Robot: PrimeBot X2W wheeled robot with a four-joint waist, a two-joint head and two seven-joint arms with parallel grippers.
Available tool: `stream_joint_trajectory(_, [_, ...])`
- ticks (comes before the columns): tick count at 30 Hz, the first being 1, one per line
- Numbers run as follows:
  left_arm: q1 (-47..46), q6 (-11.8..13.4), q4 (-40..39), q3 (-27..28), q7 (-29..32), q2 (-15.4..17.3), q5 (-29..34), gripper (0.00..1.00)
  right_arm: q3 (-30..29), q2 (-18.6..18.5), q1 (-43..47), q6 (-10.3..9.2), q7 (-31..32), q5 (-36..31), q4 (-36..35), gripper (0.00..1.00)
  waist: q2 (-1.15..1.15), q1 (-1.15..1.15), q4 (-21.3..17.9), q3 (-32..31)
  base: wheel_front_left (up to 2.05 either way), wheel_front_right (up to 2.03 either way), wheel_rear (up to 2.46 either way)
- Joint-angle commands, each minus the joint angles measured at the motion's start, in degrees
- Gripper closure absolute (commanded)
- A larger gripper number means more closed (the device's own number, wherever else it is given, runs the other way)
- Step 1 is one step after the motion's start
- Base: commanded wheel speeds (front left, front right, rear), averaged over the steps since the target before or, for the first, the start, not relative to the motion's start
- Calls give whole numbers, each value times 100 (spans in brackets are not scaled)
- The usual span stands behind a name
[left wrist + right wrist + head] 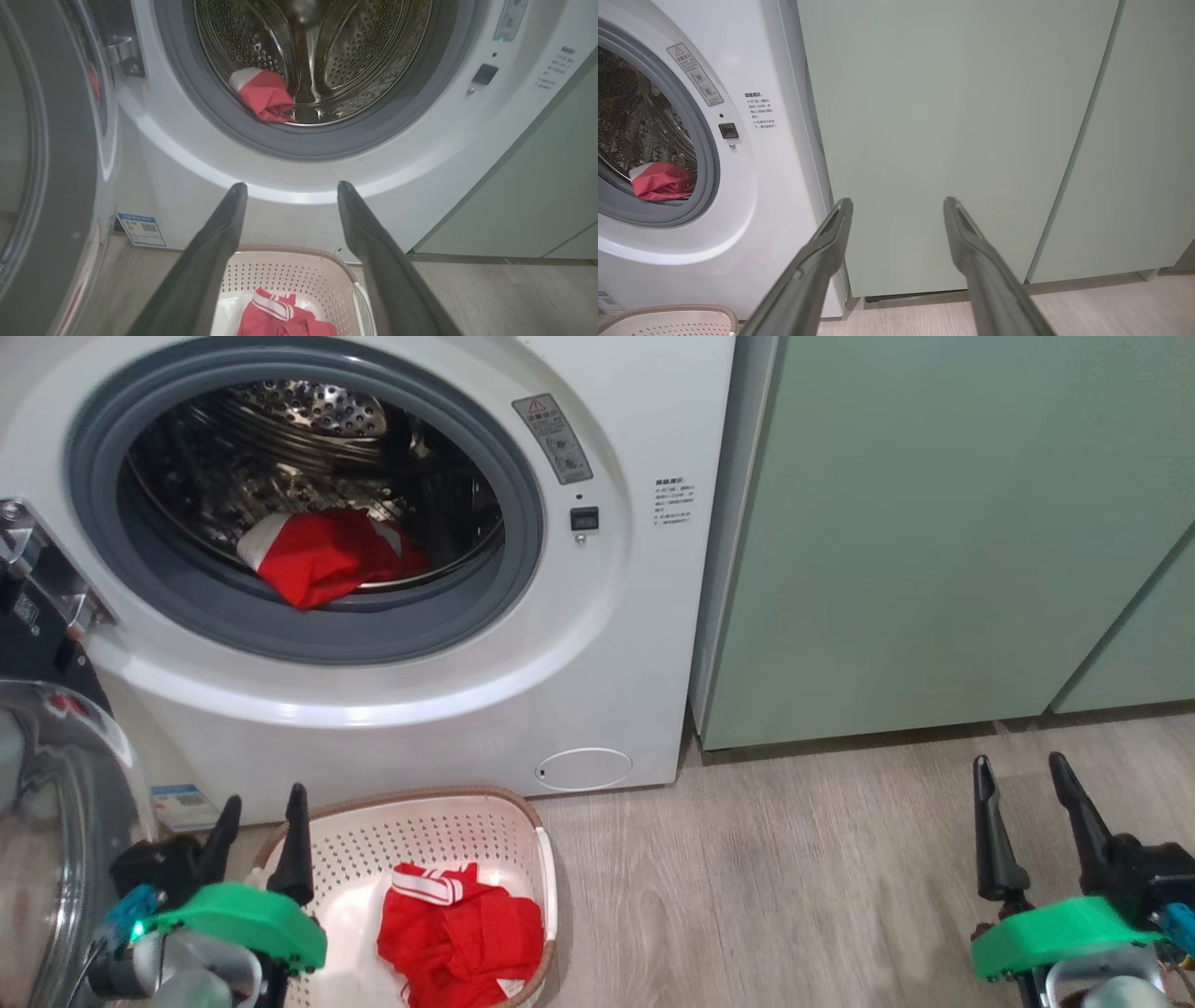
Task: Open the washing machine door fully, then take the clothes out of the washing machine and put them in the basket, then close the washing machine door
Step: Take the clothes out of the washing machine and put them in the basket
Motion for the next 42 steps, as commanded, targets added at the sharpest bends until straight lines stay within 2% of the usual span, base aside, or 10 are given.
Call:
stream_joint_trajectory(1, [-91, 16, -445, 328, -77, 66, 140, 0, 97, -34, -24, -4, -35, 22, -196, 0, 0, 0, 6, -29, 0, 0, 0])
stream_joint_trajectory(8, [358, -32, -1343, 677, -77, -120, 500, 0, 79, 1, 21, -4, -35, 29, -199, 0, 0, 0, 49, -71, 0, 0, 0])
stream_joint_trajectory(18, [465, -64, -1572, 742, -77, -231, 669, 0, 78, 25, 12, -4, -35, 37, -201, 0, 0, 0, 92, -75, 0, 0, 0])
stream_joint_trajectory(36, [350, -70, -1545, 741, -76, -385, 763, 0, 101, 19, -87, -4, -35, 45, -199, 0, 0, 0, 119, 14, 0, 0, 0])
stream_joint_trajectory(42, [-423, 54, -940, 420, 493, -349, 953, 0, 165, 40, -148, -4, -35, 57, -185, 0, 0, 0, 49, 228, 0, 0, 0])
